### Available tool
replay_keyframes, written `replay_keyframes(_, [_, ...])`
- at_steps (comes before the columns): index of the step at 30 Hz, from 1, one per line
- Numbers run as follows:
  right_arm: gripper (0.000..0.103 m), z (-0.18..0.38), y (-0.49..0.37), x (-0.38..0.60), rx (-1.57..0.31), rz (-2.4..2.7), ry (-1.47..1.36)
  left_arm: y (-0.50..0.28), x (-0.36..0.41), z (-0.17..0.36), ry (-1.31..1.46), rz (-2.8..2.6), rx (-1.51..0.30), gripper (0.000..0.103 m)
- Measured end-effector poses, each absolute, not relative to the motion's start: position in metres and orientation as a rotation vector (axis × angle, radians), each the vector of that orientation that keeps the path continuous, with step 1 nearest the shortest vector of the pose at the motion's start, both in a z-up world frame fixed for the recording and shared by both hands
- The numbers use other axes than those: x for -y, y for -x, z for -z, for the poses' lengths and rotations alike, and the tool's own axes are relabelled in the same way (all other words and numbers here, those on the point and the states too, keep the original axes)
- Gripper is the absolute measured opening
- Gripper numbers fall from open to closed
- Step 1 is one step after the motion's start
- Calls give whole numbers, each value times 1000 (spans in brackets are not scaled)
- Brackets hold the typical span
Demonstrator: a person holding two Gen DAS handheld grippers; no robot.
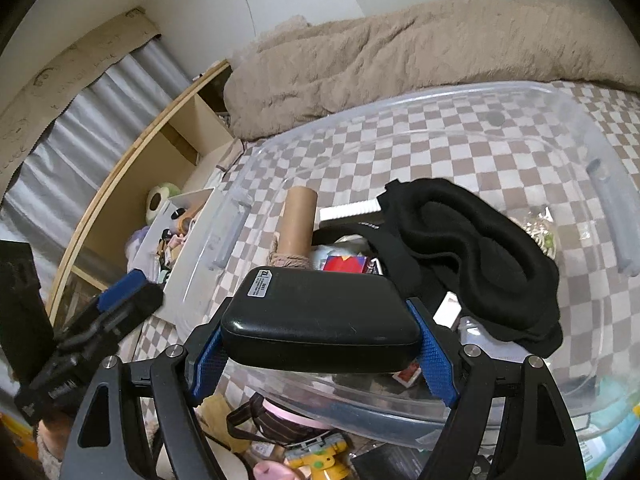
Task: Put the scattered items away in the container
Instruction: 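Lower the tube into the container and open the left tool while the right tool releases the case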
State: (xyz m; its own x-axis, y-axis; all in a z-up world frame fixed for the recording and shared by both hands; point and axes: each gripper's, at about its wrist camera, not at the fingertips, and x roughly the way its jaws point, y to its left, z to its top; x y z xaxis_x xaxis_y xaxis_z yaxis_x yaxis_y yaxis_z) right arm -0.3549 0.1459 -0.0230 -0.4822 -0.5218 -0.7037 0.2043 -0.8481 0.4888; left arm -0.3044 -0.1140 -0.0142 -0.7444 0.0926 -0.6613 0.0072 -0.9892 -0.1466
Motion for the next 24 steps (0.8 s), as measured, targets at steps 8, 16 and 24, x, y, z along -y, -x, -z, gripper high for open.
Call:
replay_keyframes(8, [82, 47, 380, -128, 519, 2228, -1494, 309, 143, 11, 1085, -2875, 410, 97])
replay_keyframes(16, [82, 76, 397, -111, 389, 2060, -1775, 316, 157, 22, 1123, -2869, 448, 97])
replay_keyframes(24, [91, 84, 402, -109, 284, 2010, -1880, 318, 150, 23, 1127, -2870, 374, 97])
